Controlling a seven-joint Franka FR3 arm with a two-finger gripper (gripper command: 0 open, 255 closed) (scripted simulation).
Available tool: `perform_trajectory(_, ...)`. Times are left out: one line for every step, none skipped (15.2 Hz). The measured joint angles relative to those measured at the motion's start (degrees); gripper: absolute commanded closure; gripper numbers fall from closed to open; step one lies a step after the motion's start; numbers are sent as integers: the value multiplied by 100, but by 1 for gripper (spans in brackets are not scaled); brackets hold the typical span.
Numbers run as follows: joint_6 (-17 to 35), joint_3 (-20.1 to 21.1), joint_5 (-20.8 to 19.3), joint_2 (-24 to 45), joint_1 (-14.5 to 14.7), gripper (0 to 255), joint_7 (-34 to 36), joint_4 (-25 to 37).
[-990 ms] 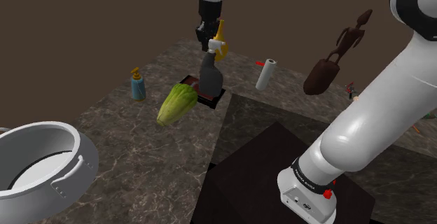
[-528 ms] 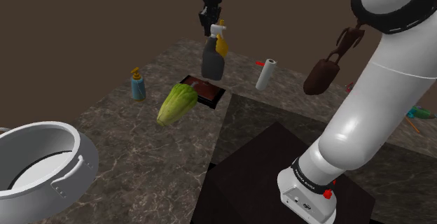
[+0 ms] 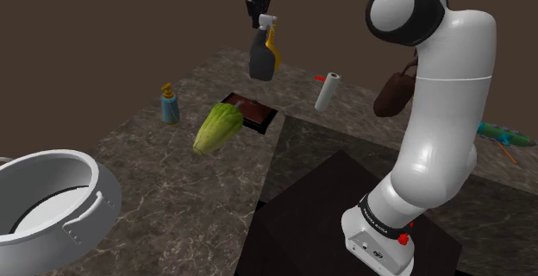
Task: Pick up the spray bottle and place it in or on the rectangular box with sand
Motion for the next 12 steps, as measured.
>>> perform_trajectory(-23,-11,-6,91,-14,255,-31,115)
perform_trajectory(29,-12,-6,93,-19,255,-31,64)
perform_trajectory(82,-13,-5,96,-27,255,-35,15)
perform_trajectory(167,-14,-3,72,-39,255,-36,-95)
perform_trajectory(255,-14,-2,59,-43,255,-29,-196)
perform_trajectory(306,-15,-2,70,-48,255,-28,-237)
perform_trajectory(415,-13,2,4,-57,255,-18,-413)
perform_trajectory(527,-15,5,-22,-72,255,-21,-549)
perform_trajectory(616,-13,5,-29,-71,255,-6,-646)
perform_trajectory(699,-12,6,-57,-73,255,4,-759)
perform_trajectory(775,-13,6,-58,-80,255,5,-834)
perform_trajectory(858,-14,5,-65,-84,255,12,-925)
